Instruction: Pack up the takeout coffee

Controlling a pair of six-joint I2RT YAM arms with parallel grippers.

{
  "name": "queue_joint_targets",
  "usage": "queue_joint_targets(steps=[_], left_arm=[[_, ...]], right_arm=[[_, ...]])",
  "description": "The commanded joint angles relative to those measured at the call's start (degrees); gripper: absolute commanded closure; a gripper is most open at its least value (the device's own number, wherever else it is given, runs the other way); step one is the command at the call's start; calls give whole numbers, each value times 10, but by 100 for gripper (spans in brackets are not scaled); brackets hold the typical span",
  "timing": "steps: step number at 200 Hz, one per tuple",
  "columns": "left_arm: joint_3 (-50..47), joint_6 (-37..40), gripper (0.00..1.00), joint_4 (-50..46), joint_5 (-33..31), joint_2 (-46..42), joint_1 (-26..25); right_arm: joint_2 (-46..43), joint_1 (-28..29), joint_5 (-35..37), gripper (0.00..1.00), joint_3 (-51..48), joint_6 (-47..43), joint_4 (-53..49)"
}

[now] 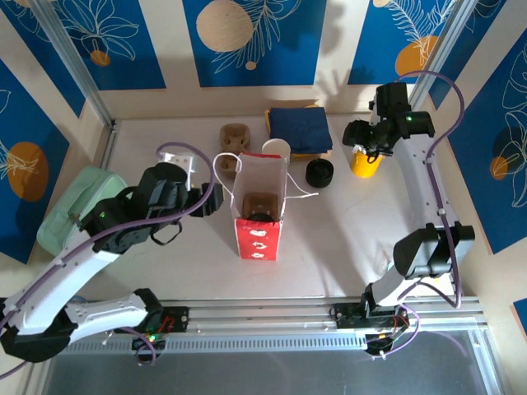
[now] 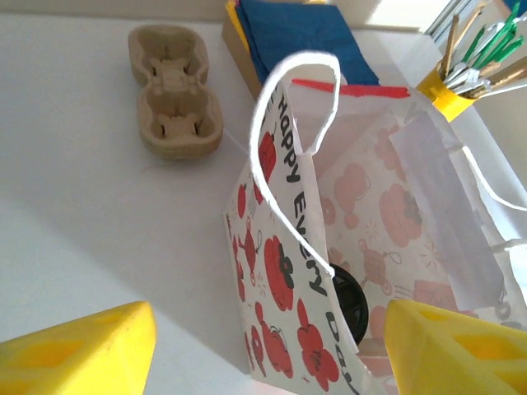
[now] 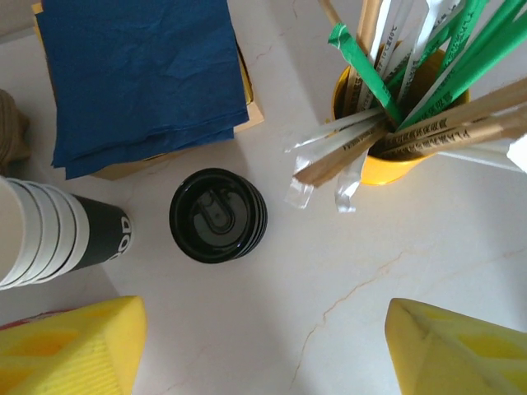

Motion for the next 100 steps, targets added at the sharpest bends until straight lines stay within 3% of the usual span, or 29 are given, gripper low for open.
queue_joint_targets(steps=[1, 53, 100], left_arm=[[11, 54, 27, -12, -21, -8, 7], [-13, 75, 25, 13, -25, -38, 7], [-25, 80, 24, 20, -13, -43, 7]], right_arm=[[29, -2, 23, 27, 31, -5, 0], [94, -1, 77, 34, 68, 4, -16], [131, -1, 73, 43, 93, 14, -28]])
